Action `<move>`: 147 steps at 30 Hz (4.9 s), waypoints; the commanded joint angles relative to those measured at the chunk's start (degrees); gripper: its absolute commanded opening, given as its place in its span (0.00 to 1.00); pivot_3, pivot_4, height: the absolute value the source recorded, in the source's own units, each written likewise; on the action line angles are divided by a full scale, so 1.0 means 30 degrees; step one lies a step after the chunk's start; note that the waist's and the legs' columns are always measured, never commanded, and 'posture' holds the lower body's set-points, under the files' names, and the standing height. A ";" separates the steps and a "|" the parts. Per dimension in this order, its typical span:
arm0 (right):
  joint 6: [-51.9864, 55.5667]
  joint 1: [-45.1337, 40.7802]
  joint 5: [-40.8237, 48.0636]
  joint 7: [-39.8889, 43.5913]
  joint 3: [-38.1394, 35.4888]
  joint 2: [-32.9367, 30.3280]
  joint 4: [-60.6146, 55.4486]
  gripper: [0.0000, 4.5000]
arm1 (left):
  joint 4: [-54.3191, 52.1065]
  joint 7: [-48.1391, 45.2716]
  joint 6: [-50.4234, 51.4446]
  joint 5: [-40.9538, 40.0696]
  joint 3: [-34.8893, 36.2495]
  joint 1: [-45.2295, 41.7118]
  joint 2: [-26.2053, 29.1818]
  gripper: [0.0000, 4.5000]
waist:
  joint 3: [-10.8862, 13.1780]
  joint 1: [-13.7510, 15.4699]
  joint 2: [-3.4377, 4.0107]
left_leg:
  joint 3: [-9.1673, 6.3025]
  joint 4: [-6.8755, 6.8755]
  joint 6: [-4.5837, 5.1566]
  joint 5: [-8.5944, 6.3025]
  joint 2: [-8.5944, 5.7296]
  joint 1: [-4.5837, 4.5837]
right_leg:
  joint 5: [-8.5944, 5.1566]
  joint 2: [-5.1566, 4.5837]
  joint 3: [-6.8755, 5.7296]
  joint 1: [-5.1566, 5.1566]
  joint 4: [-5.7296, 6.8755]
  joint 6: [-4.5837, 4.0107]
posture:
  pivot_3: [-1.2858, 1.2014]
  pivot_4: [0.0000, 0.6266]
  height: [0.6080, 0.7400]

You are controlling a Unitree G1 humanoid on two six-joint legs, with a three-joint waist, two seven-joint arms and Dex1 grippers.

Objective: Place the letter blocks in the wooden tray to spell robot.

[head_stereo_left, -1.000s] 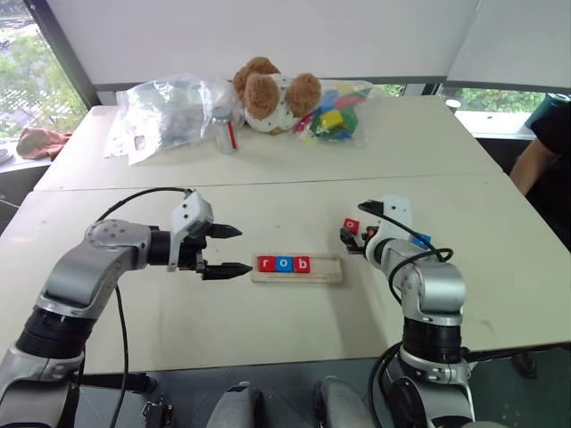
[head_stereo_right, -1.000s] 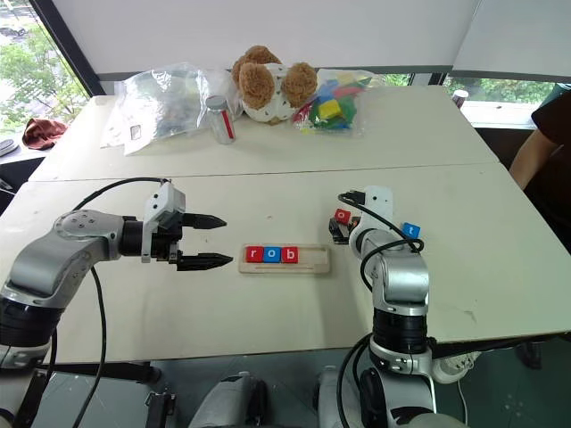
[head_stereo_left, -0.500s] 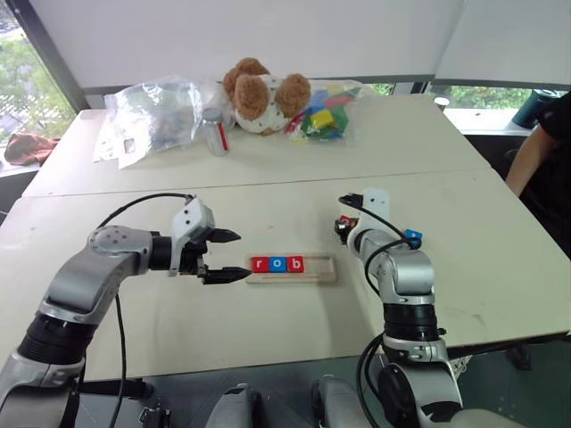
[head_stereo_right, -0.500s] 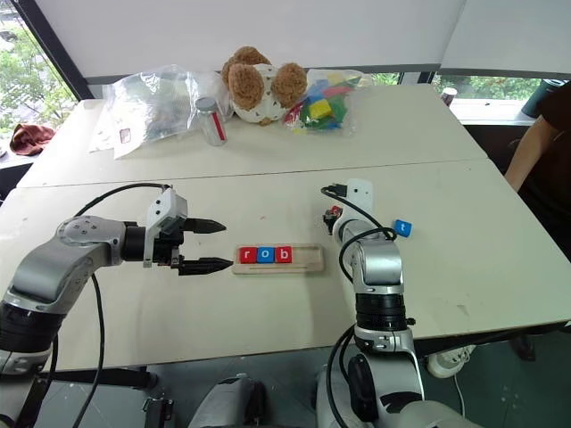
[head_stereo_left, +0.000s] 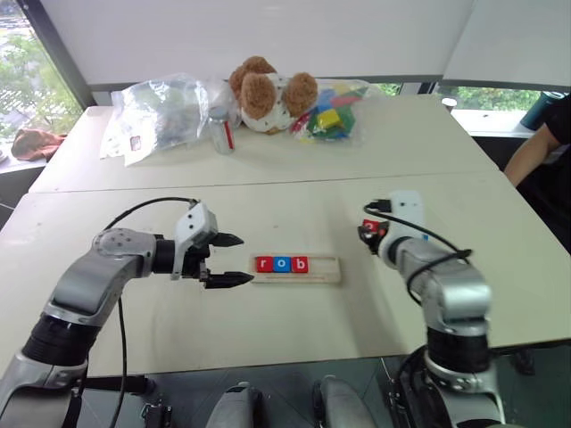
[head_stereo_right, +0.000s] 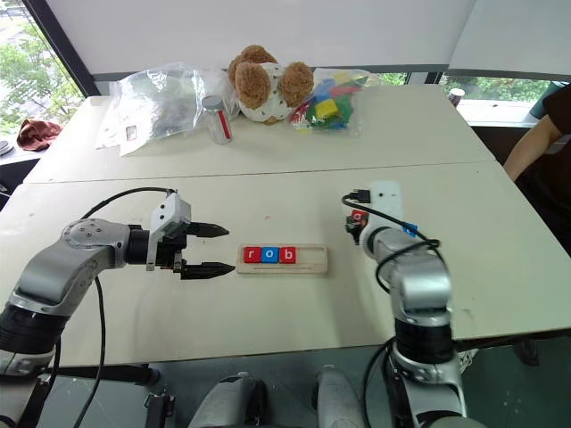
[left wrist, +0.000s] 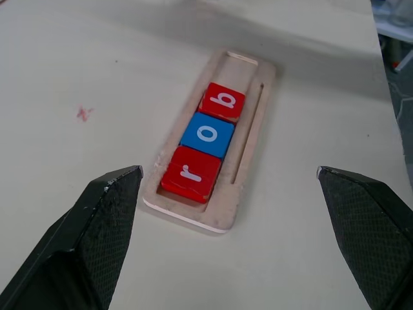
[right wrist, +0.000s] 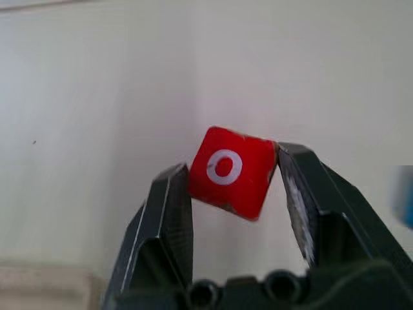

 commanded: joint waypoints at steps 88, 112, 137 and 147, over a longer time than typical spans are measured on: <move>-2.1971 -0.6163 -0.2050 2.1249 0.8947 -0.7016 1.4589 0.24 | -0.1672 -0.0277 0.0158 -0.0082 0.0461 0.0245 0.1235 1.00 | 0.0031 0.0348 -0.0012 | 0.0056 0.0002 0.0078 -0.0054 0.0005 0.0191 | 0.0000 -0.0040 -0.0006 0.0251 -0.0247 0.0002 | 0.52 0.24 1.00; -2.1248 -0.5602 -0.2281 2.0528 0.9281 -0.6098 1.3593 0.57 | -0.1298 -0.0126 0.0024 0.0068 0.0262 -0.0032 0.0836 1.00 | 0.0031 0.0334 -0.0012 | 0.0054 0.0001 0.0073 -0.0051 0.0005 0.0191 | 0.0000 -0.0037 -0.0007 0.0250 -0.0246 0.0002 | 0.52 0.24 1.00; -2.1905 -0.5548 -0.2982 1.9218 0.9014 -0.6715 1.3143 0.98 | -0.1028 -0.0132 -0.0038 0.0192 0.0064 -0.0432 0.0500 1.00 | 0.0031 0.0322 -0.0012 | 0.0054 0.0001 0.0074 -0.0052 0.0004 0.0192 | 0.0000 -0.0034 -0.0006 0.0249 -0.0245 0.0002 | 0.52 0.24 1.00; -2.2971 -0.6359 -0.3381 1.9136 0.9008 -0.6452 1.4400 0.98 | -0.1180 -0.0050 0.0096 0.0171 0.0202 -0.0210 0.0544 1.00 | 0.0031 0.0335 -0.0012 | 0.0053 0.0000 0.0064 -0.0047 0.0005 0.0191 | 0.0000 -0.0034 -0.0008 0.0249 -0.0248 0.0002 | 0.52 0.24 1.00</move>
